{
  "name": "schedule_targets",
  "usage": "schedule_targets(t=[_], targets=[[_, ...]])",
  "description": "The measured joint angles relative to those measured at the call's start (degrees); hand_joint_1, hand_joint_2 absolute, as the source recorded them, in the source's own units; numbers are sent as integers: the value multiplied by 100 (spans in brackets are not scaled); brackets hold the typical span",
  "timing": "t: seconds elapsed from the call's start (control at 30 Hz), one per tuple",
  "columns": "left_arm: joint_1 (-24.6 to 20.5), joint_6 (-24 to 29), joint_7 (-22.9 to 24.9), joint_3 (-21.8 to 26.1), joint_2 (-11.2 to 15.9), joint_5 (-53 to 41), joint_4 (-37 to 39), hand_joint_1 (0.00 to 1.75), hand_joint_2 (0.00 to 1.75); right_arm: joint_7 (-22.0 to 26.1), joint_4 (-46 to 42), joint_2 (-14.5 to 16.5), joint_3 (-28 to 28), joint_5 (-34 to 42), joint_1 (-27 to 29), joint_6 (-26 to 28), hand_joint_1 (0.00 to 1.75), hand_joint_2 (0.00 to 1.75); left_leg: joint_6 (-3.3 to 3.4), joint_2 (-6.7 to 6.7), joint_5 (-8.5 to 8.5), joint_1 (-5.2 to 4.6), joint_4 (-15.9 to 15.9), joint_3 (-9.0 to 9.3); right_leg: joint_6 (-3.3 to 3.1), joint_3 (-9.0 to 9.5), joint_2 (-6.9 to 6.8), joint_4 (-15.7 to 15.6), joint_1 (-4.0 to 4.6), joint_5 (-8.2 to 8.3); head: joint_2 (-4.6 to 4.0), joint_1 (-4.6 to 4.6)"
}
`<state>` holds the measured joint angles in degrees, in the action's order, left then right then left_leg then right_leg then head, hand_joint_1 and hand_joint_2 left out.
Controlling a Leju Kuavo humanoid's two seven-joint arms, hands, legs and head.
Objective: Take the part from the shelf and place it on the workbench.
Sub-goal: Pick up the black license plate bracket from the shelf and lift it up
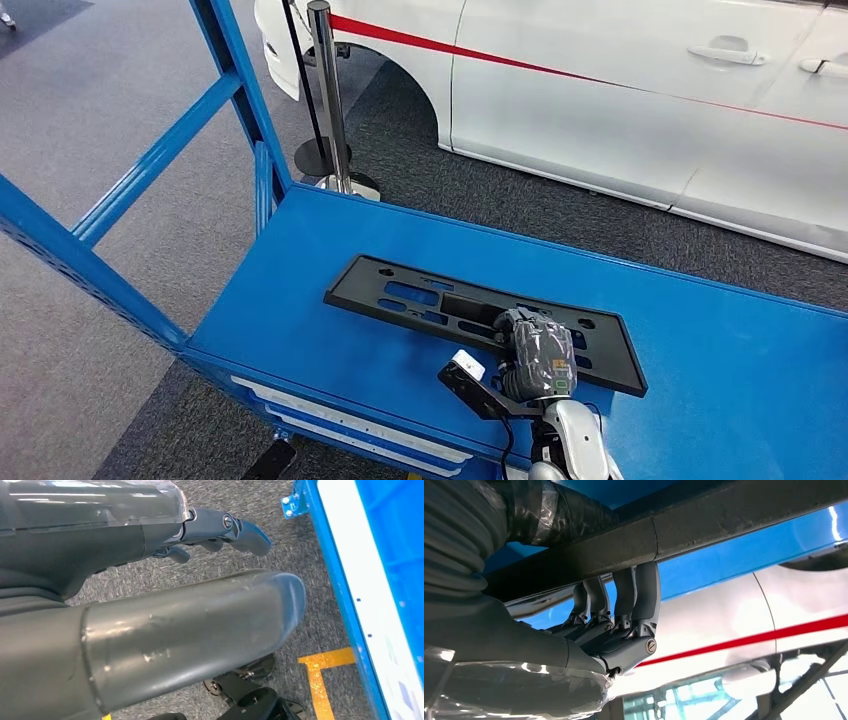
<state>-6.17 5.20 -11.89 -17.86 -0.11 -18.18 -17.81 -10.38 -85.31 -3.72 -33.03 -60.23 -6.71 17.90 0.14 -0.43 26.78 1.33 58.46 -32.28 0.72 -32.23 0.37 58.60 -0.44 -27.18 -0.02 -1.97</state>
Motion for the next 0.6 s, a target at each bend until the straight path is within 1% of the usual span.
schedule_targets(t=[0.1, 0.2, 0.27, 0.3, 0.33, 0.37, 0.4, 0.43, 0.47, 0.5, 0.53, 0.57, 0.6], targets=[[-1, 0, -1, 2, 0, 0, 0, 0, 0, 1, -2, 0, 1, 7, 0, -5, 175, 175, 4, 1, -2, 2, -4, 1, 3, 0, 1, 0, -1, -2, 1, 1], [-6, -6, -8, 21, 0, -4, 2, 0, 0, 17, -22, -3, 10, 82, 1, -45, 175, 175, 38, 13, -24, 20, -32, 16, 23, -4, -3, 34, -16, -39, 2, 2], [-11, -15, -16, 42, 1, -14, 4, 0, 0, 40, -42, -6, 15, 179, 3, -77, 175, 175, 59, 21, -32, 23, -45, 24, 35, -24, -8, 106, -27, -97, 1, 3], [-15, -20, -25, 82, 8, -26, 12, 0, 0, 121, -103, -8, 18, 391, 11, -67, 175, 175, 80, 32, -31, 17, -47, 23, 44, -187, -10, 446, -29, -277, 1, 4], [-15, -23, -33, 134, 16, -43, 24, 0, 0, 246, -206, -9, 23, 676, 29, -19, 175, 175, 101, 45, -28, 11, -48, 22, 54, -399, -11, 871, -29, -473, 1, 4], [-12, -17, -53, 213, 23, -79, 37, 0, 0, 501, -464, -7, 40, 1185, 83, 104, 175, 175, 121, 55, -19, 3, -46, 25, 53, -551, -12, 1152, -28, -543, 2, 5], [-3, -2, -86, 321, 18, -132, 50, 0, 0, 890, -988, 12, 97, 2007, 197, 292, 175, 175, 115, 48, 1, -19, -26, 19, 27, -563, -14, 1116, -20, -497, 1, 3], [15, 19, -121, 421, 7, -187, 55, 0, 0, 1246, -1597, 36, 186, 2774, 330, 463, 175, 175, 86, 32, 16, -35, -13, 14, -6, -434, -17, 784, -6, -302, 1, 2], [36, 39, -160, 516, -5, -238, 57, 0, 0, 1565, -2225, 62, 291, 3481, 466, 600, 175, 175, 46, 13, 29, -48, -7, 11, -44, -257, -19, 360, 9, -87, 1, 1], [56, 51, -190, 592, -17, -269, 57, 0, 0, 1759, -2755, 88, 398, 3973, 574, 665, 175, 175, -2, -4, 42, -60, -3, 5, -85, -130, -21, 60, 11, 14, 1, -1], [72, 57, -205, 641, -19, -280, 57, 0, 0, 1815, -3054, 101, 477, 4134, 630, 666, 175, 175, -38, 0, 68, -53, 18, -1, -110, -120, -24, 38, 1, 25, 2, 0], [78, 58, -216, 673, -21, -285, 57, 0, 0, 1840, -3247, 113, 529, 4195, 665, 657, 175, 175, -70, 4, 142, -47, 115, -37, -145, -100, -29, 11, -15, 34, 2, -2], [81, 58, -222, 700, -24, -290, 57, 0, 0, 1862, -3399, 126, 573, 4230, 694, 647, 175, 175, -100, 8, 276, -41, 331, -132, -178, -81, -36, -14, -31, 40, 2, -2]])
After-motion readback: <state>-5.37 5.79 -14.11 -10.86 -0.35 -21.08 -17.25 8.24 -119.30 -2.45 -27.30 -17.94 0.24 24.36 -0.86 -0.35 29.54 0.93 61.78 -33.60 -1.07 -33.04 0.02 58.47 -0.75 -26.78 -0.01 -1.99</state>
